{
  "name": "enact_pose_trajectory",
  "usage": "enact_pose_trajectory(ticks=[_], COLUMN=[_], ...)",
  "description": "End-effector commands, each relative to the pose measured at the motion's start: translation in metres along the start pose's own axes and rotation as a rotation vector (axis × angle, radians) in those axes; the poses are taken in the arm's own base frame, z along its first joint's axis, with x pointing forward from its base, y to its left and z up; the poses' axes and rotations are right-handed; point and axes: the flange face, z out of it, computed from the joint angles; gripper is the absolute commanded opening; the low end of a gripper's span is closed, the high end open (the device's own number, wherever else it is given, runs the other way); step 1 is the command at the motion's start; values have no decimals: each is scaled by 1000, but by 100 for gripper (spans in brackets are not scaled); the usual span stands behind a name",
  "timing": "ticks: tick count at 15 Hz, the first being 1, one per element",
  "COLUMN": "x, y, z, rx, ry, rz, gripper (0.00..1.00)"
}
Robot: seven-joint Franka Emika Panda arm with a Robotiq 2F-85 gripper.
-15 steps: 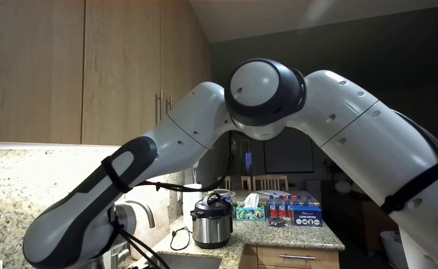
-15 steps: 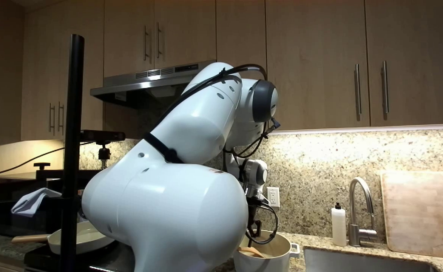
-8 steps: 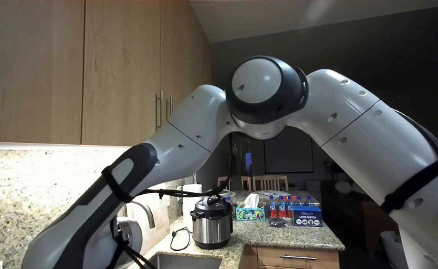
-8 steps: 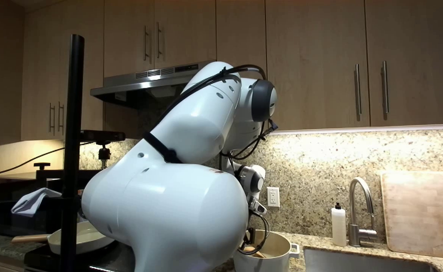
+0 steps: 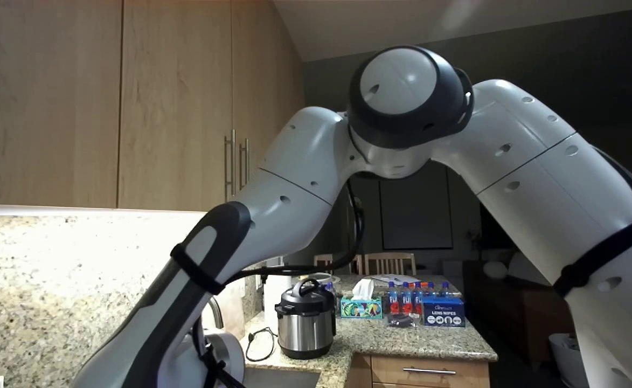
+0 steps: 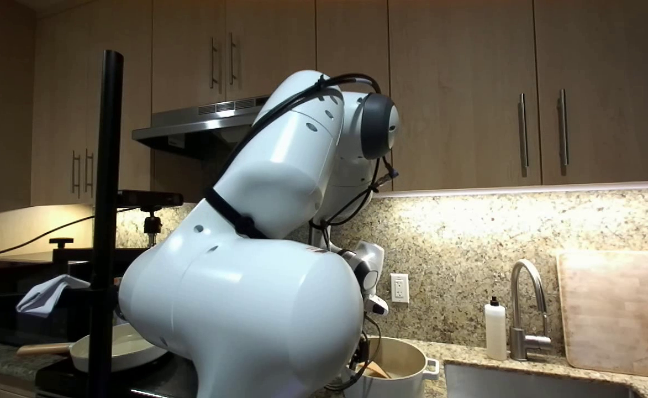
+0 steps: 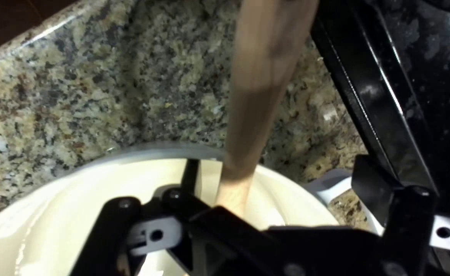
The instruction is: Use the spatula to stir the pot
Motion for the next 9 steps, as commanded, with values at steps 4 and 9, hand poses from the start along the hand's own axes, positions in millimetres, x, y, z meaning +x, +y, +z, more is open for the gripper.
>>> enact_pose_trajectory(ticks=[4, 9], x=[-61, -87], y=[-10, -43], z=[-45, -46], rx=[-3, 45], ry=[205, 251], rz=[278, 540], gripper=[100, 100])
